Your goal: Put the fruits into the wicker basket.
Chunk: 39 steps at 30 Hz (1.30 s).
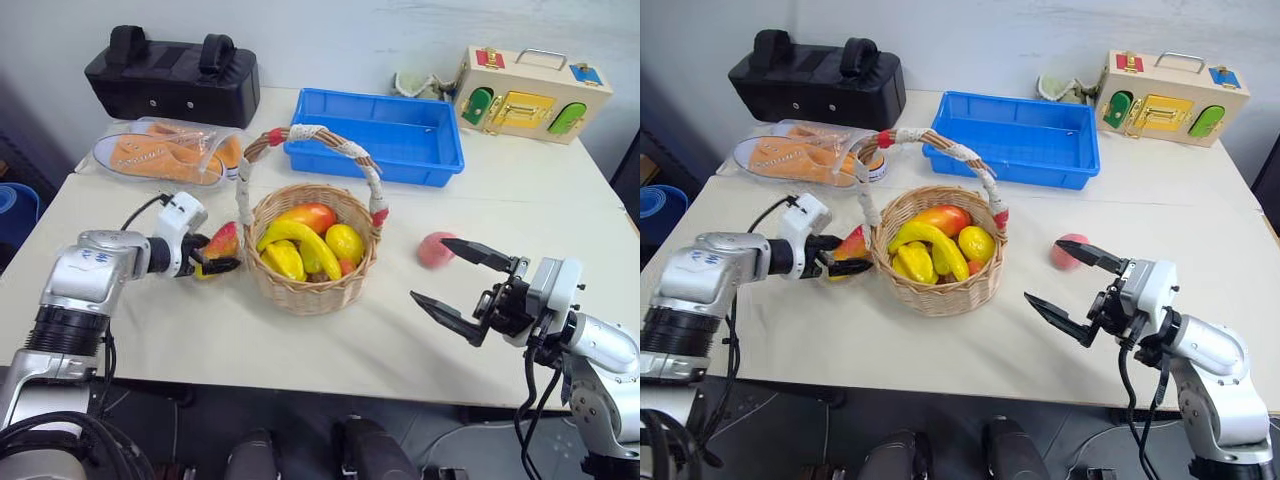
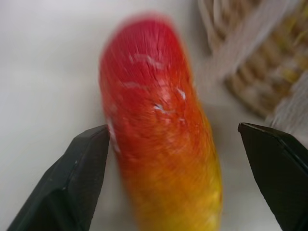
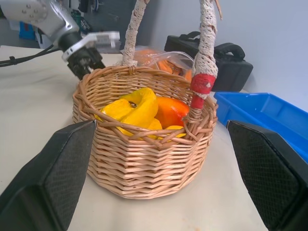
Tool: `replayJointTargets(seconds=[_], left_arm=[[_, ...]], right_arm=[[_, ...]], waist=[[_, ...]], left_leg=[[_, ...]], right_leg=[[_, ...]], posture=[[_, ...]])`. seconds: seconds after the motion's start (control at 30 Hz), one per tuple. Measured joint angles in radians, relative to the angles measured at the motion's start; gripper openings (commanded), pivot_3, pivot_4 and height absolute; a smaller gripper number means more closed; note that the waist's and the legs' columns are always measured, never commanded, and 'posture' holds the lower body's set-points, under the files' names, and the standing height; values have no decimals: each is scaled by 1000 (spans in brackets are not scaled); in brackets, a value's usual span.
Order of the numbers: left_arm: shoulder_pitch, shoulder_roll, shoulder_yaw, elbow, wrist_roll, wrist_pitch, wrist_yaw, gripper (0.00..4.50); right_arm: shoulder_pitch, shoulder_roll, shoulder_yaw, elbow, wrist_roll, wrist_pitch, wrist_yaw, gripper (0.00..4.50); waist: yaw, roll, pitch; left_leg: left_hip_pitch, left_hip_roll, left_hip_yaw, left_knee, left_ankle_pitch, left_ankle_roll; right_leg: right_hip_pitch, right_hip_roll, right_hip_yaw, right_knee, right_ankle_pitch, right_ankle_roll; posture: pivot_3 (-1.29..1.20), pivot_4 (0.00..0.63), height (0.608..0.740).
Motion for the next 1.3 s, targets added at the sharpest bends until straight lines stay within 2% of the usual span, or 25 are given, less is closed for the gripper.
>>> replayJointTargets(seconds=[0.13,0.2,0.43,0.53,0.63,0.7,0.83,0.93,1.03,1.17,1.3], left_arm=[[18,25,0,7,15,-46,-40,2375],[26,51,8,50,27,-113,-64,2061],[128,197,206,159,9,-398,-218,2017],[254,234,362,129,-87,-533,-385,2017],[365,251,480,-29,-234,-474,-515,2017],[424,310,495,-207,-312,-375,-575,2017],[291,350,366,-515,-355,-319,-587,2017],[94,264,249,-592,-381,-236,-516,2017],[-18,180,134,-598,-351,-206,-448,2017],[-98,120,-75,-492,-106,-292,-390,2017],[-149,65,-134,-406,28,-339,-339,2017]], right_arm=[[2,0,-2,-5,0,1,-17,4500],[1,-1,-3,-5,0,1,-22,4500],[2,-14,-6,-6,-1,3,-24,4500],[10,-16,-13,-4,-1,1,-23,4500],[25,-17,-33,5,1,0,-21,4500],[33,-17,-58,19,3,-1,-20,4500],[32,-18,-87,34,5,-2,-19,4500],[50,-19,-91,42,9,0,-7,4500],[59,-18,-90,44,11,-2,-1,4500],[64,6,-84,44,10,-5,-19,4500],[70,17,-82,40,1,-7,-37,4500]], waist=[[-4,0,0],[-6,0,0],[-6,0,0],[-5,0,0],[0,0,0],[4,-1,0],[16,0,0],[21,2,0],[13,2,0],[7,2,0],[2,2,0]], left_leg=[[1,0,1,0,0,0],[1,0,1,0,0,0],[1,0,1,-2,0,0],[1,0,1,-2,0,0],[0,0,-1,-2,-1,1],[0,-1,-2,-2,-2,3],[1,-4,-1,-3,-3,5],[1,-4,-1,-2,-2,5],[1,-3,0,-2,-2,4],[2,-2,0,-2,-1,1],[2,-1,0,-1,-1,1]], right_leg=[[0,-1,0,0,0,0],[0,0,0,1,0,0],[-1,-1,0,1,-1,-1],[-1,-2,-1,0,-1,-1],[1,-3,-4,-1,-1,-1],[3,-4,-5,-4,-1,-1],[5,-5,-3,-5,-1,-1],[4,-3,-2,-5,0,0],[3,-1,2,-5,0,1],[2,5,7,-5,0,1],[2,6,9,-4,0,1]], posture=[[0,150,740],[0,150,740],[0,150,740],[0,150,740],[0,150,740],[0,150,740],[0,150,740],[0,150,740],[0,150,740],[0,150,740],[0,150,740]])
